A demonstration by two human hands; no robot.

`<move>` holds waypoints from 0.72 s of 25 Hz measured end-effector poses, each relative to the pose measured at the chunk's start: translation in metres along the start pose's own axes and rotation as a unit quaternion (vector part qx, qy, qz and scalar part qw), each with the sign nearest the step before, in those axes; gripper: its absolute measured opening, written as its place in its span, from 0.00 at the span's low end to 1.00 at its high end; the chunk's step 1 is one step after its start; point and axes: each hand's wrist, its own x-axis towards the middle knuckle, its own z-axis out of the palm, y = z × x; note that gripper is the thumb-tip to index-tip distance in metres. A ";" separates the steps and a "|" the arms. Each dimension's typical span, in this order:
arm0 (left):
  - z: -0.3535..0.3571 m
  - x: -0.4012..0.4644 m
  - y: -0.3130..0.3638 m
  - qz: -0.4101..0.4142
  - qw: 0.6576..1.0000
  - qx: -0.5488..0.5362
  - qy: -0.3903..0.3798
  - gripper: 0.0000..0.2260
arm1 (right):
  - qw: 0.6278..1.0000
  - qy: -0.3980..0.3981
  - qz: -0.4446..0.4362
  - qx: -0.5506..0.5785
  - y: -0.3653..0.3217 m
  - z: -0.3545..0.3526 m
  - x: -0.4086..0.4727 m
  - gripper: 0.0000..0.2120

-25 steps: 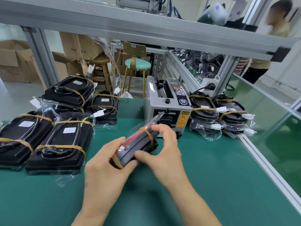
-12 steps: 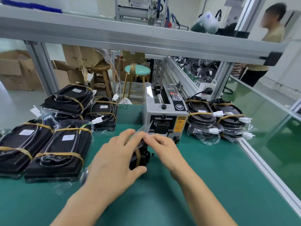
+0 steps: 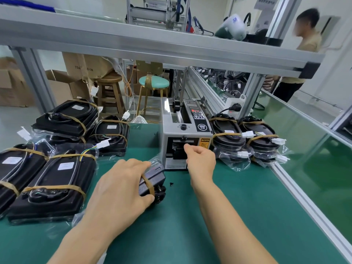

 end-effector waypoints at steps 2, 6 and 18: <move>-0.001 -0.002 0.002 0.008 1.000 0.001 -0.002 0.27 | 0.999 0.004 0.034 0.034 0.001 0.004 0.004 0.10; 0.002 -0.002 0.010 0.015 1.000 -0.001 -0.013 0.26 | 0.987 0.009 0.102 0.125 -0.004 0.006 0.007 0.04; 0.009 -0.005 0.021 -0.018 1.000 -0.017 -0.006 0.18 | 0.963 -0.254 -0.076 0.042 -0.006 -0.039 -0.063 0.07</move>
